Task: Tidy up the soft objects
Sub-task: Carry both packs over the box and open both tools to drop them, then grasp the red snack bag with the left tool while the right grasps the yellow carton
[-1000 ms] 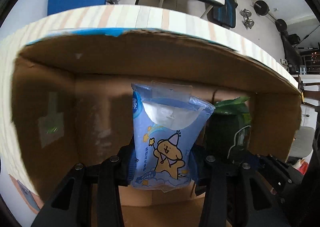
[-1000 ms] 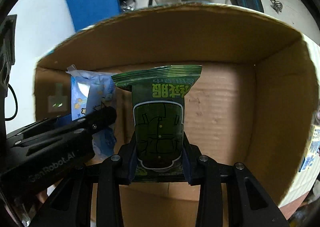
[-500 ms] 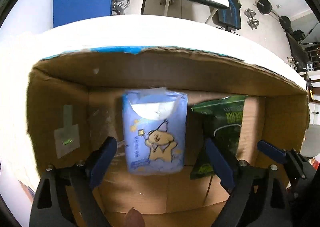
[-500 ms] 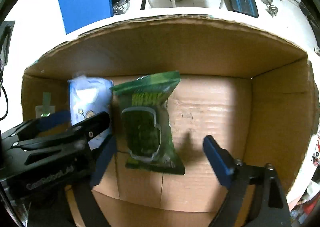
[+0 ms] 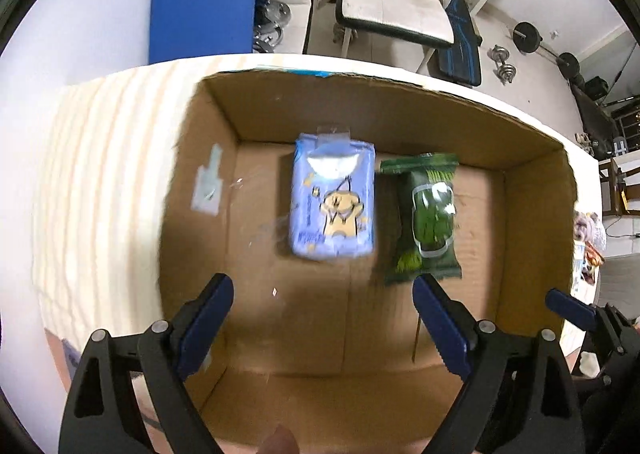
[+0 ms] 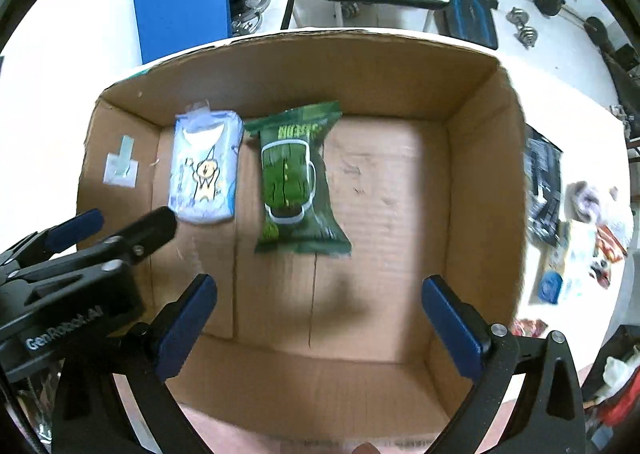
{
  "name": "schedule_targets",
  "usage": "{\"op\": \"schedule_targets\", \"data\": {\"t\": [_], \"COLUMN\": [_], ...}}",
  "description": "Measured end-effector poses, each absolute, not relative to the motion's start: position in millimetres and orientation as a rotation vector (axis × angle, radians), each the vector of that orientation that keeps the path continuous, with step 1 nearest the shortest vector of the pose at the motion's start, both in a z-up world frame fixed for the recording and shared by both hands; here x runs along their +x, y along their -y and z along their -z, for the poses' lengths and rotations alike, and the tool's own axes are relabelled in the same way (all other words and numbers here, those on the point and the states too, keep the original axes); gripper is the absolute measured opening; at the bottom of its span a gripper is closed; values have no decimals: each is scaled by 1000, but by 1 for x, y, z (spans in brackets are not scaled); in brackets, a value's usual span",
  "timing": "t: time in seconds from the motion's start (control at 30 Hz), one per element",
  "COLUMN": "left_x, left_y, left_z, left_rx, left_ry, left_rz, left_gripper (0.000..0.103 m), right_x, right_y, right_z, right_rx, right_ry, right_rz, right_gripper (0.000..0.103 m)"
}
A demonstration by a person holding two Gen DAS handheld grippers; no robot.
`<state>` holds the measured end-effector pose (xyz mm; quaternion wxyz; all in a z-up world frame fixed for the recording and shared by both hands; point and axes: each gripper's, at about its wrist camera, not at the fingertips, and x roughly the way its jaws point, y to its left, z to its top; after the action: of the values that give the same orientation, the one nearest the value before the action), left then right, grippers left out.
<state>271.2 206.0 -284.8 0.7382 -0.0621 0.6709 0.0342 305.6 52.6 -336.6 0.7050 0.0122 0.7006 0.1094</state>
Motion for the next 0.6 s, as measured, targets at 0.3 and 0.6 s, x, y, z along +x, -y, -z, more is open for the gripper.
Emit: {"op": "schedule_targets", "data": {"t": [0.3,0.6], "left_x": [239,225], "left_y": [-185,-123], "left_z": [257,198], "left_rx": [-88,-108], "left_ry": [-1381,-1289], "left_rz": [-127,-68], "left_gripper": [92,92], "right_x": [257,230], "right_y": [-33,26], "right_z": [298,250], "right_rx": [-6,131], "right_ry": [-1445,-1369], "right_rz": [-227,-280], "right_gripper": [103,103]}}
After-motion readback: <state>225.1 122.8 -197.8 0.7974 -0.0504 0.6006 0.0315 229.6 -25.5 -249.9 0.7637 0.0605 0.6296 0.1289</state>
